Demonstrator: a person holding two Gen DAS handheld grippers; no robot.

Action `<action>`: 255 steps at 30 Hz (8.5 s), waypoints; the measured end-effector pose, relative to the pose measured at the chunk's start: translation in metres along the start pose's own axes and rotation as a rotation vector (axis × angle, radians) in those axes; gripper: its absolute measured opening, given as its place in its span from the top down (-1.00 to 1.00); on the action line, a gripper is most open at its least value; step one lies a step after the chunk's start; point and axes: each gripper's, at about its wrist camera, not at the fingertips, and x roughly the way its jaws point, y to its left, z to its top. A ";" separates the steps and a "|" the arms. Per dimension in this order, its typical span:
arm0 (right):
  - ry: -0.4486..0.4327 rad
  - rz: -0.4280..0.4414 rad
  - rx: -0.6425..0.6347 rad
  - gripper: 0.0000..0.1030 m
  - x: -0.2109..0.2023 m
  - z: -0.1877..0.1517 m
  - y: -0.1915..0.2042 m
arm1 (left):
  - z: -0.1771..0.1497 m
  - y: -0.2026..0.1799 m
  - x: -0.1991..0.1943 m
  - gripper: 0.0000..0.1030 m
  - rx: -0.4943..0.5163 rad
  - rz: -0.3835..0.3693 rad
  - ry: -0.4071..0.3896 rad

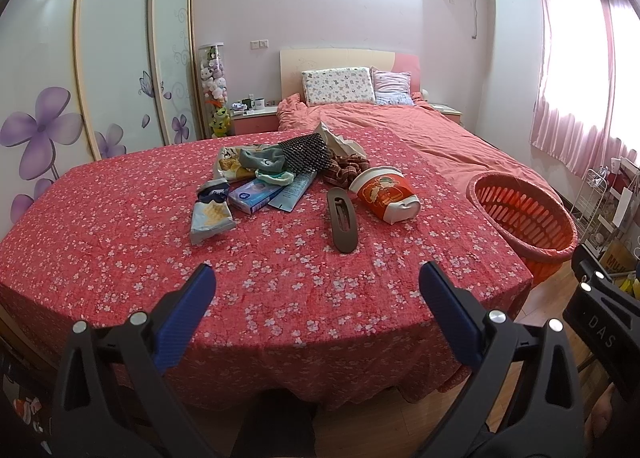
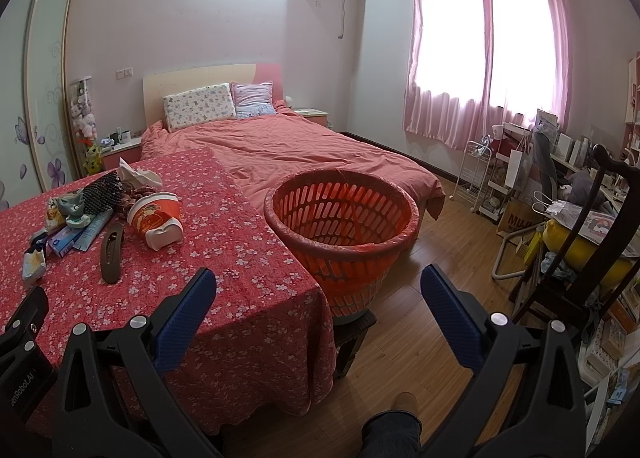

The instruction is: Collect trash

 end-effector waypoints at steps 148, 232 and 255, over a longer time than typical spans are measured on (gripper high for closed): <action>0.152 0.396 -0.075 -0.50 0.138 0.078 0.091 | 0.128 0.085 0.159 0.32 -0.089 -0.202 0.123; 0.315 0.544 -0.157 -0.34 0.137 0.038 0.185 | 0.086 0.147 0.196 -0.71 -0.126 0.034 0.178; 0.378 0.495 -0.230 0.38 0.154 0.017 0.230 | 0.063 0.141 0.232 -0.71 -0.093 -0.022 0.252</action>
